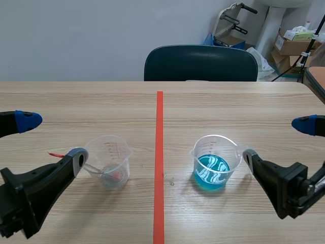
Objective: Do the redox reaction experiment
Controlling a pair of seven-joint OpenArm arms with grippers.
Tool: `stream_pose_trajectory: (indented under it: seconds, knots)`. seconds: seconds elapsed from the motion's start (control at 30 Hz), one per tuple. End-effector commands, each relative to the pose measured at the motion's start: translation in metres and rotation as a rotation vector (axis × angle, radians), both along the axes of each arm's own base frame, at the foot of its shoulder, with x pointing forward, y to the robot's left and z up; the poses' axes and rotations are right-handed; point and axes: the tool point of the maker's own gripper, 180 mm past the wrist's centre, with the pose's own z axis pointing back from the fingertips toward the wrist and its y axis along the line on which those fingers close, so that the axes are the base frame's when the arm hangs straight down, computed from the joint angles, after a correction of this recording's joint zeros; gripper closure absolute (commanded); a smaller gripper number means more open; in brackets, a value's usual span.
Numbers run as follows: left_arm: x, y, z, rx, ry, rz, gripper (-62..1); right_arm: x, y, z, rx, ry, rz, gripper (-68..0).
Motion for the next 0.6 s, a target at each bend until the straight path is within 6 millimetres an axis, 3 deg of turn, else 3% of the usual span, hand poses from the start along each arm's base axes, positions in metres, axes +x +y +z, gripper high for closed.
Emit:
stream_pose_trajectory:
  seconds: [0.0, 0.13, 0.57]
  knots:
    - [-0.001, -0.002, 0.005, -0.018, -0.010, 0.001, -62.3, 0.005, 0.003, 0.012, 0.011, -0.041, 0.009, -67.9]
    - [-0.001, -0.002, 0.005, -0.018, -0.010, 0.001, -62.3, 0.008, 0.006, 0.014, 0.013, -0.052, 0.019, -67.9]
    - [-0.004, -0.001, 0.004, -0.020, -0.007, 0.003, -62.3, 0.011, 0.044, 0.009, 0.027, -0.038, 0.119, -67.9]
